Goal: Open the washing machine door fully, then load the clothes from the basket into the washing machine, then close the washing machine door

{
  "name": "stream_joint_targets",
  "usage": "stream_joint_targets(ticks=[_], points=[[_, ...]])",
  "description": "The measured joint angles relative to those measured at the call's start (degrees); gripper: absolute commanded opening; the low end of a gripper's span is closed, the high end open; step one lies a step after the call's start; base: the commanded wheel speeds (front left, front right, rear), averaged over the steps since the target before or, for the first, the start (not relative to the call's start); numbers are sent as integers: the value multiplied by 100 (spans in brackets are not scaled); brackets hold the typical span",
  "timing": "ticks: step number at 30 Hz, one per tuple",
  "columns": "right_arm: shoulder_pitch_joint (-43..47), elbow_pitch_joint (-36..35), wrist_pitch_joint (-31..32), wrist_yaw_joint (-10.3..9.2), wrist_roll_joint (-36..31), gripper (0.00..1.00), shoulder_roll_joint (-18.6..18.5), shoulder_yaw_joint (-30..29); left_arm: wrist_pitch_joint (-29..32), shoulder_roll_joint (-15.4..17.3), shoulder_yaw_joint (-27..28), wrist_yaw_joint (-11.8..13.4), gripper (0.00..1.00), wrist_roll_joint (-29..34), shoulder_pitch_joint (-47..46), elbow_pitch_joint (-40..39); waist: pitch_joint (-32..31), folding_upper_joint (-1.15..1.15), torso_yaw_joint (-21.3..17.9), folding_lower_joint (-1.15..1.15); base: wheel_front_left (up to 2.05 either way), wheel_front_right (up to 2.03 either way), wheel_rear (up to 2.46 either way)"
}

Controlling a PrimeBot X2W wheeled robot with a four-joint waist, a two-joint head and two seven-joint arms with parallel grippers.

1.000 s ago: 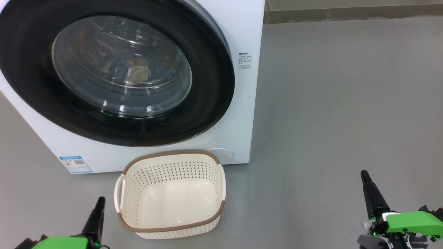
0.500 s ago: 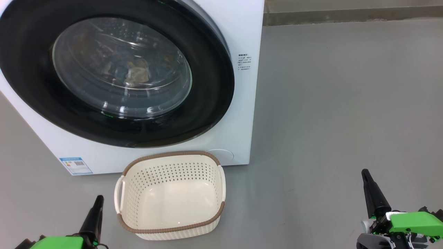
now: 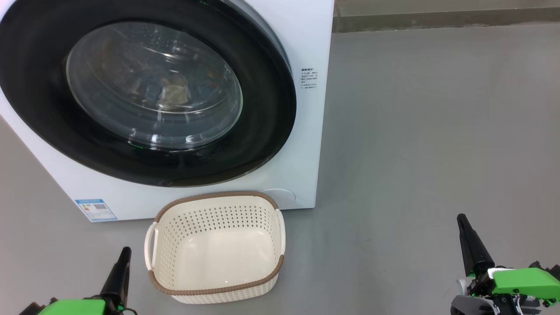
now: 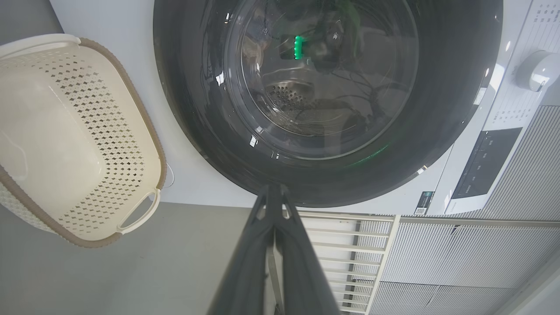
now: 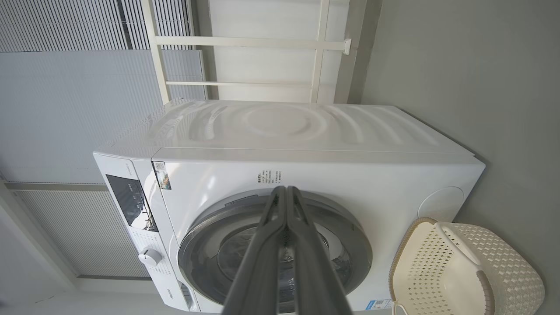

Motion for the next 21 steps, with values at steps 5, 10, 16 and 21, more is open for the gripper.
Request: stream_joint_targets(ticks=[5, 10, 16, 21], points=[[0, 0, 0, 0, 0, 0, 1, 0, 0, -2, 1, 0, 0, 0, 0, 0, 0, 0, 0, 0, 0, 0, 0], [0, 0, 0, 0, 0, 0, 1, 0, 1, -3, 4, 0, 0, 0, -1, 0, 0, 0, 0, 0, 0, 0, 0], [1, 0, 0, 0, 0, 0, 1, 0, 37, -5, 8, 0, 0, 0, -1, 0, 0, 0, 0, 0, 0, 0, 0], [1, 0, 0, 0, 0, 0, 1, 0, 43, -8, 11, 0, 0, 1, -1, 0, 0, 0, 0, 0, 0, 0, 0]])
